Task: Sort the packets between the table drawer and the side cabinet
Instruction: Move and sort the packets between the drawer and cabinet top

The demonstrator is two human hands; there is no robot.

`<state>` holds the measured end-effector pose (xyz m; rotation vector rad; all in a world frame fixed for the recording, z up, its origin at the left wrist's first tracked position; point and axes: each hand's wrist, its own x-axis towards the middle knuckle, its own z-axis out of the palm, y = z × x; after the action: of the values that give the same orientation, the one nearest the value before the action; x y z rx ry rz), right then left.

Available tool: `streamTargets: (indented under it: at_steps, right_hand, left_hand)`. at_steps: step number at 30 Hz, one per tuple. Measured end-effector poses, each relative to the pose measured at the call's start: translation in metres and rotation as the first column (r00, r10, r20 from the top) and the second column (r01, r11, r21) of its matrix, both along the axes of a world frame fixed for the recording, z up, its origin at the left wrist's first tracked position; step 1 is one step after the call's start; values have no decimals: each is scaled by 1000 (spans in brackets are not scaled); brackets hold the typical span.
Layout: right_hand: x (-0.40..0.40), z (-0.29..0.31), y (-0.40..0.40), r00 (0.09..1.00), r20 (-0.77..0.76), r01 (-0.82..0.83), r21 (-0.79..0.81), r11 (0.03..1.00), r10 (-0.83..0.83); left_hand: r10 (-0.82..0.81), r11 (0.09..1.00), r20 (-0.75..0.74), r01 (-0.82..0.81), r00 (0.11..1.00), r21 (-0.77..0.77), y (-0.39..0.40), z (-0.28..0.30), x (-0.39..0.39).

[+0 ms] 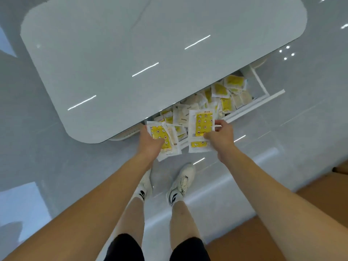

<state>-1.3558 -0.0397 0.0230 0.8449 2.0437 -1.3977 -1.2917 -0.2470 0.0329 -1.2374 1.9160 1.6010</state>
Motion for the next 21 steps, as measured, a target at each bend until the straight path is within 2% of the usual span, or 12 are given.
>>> streamTargets:
  at_steps: [4, 8, 14, 17, 21]
  right_hand:
    - [-33, -65, 2, 999, 19, -44, 89, 995, 43]
    - [-52, -112, -3, 994, 54, -97, 113, 989, 92]
    - [-76, -148, -9, 994, 30, -107, 135, 985, 104]
    - [-81, -148, -8, 986, 39, -167, 206, 964, 162]
    - [-66, -121, -10, 884, -8, -425, 401, 812, 467]
  left_hand:
    - [54, 997, 91, -60, 994, 54, -1, -71, -17]
    - [71, 994, 144, -81, 987, 67, 5, -125, -26]
    - [148, 971, 112, -166, 983, 174, 4, -173, -50]
    - [89, 982, 111, -106, 990, 153, -4, -176, -58]
    - [-154, 988, 70, 153, 986, 25, -9, -147, -49]
